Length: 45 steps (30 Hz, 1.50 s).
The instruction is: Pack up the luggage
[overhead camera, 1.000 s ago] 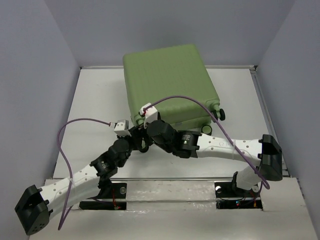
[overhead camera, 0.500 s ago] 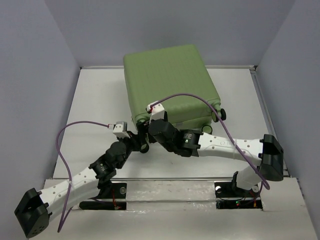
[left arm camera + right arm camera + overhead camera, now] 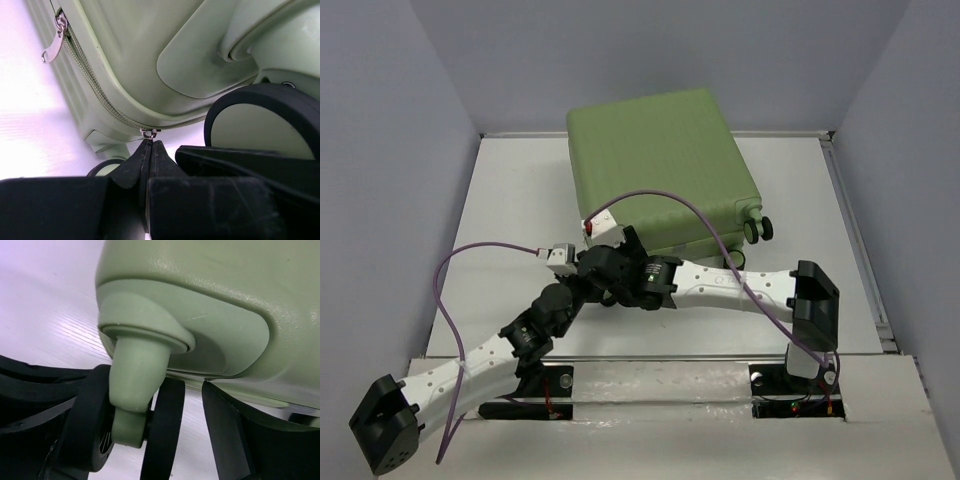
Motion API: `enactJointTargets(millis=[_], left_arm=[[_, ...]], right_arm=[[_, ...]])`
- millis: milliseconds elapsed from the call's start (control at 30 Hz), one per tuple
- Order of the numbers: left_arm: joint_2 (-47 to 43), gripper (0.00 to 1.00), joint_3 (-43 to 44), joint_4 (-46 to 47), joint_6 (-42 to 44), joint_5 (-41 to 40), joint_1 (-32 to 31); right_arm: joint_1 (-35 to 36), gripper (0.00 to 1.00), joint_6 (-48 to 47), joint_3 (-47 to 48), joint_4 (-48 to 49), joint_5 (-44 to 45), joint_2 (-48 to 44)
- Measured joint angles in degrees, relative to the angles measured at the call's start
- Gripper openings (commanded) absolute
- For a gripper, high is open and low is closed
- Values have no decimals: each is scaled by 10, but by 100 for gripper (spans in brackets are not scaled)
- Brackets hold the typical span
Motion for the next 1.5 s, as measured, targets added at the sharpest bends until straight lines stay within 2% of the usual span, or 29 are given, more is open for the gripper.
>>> enactJointTargets(millis=[133,333,400,433,467,533,567,733,833,900,967,1133,1333,1433,1500], left_arm=[[4,6,0,5,0,3,0],[8,6,0,12,-5,20,0],[8,6,0,13,-6,22,0],[8,6,0,13,-6,23,0],[8,6,0,14,-6,23,0],[8,6,0,14,-6,23,0],[8,6,0,16,-9,25,0],[7,6,-1,22,-9,30,0],[5,6,0,10,-9,29,0],[0,6,7,-11,-9,32,2],[0,6,33,-52,-7,48,6],[0,6,76,-98,-11,94,12],[20,6,93,-201,-28,8,40],[65,6,108,-195,-30,-7,51],[88,6,108,-152,-28,28,57]], right_arm=[[1,81,-10,38,-71,33,26],[6,82,-11,63,-110,56,28],[6,78,-11,76,-122,59,33],[6,73,-12,84,-129,61,36],[7,54,-13,92,-136,65,41],[9,29,-16,103,-141,67,48],[11,7,-12,108,-139,64,52],[14,7,-12,111,-153,88,59],[14,7,-13,78,-128,83,41],[11,7,-12,24,-97,67,3],[-1,7,-12,-57,-80,23,-77],[-24,7,-7,-154,-104,-37,-195],[-43,7,0,-224,-175,-45,-286],[-45,7,-7,-253,-152,-59,-317],[-46,7,-13,-268,-139,-71,-334]])
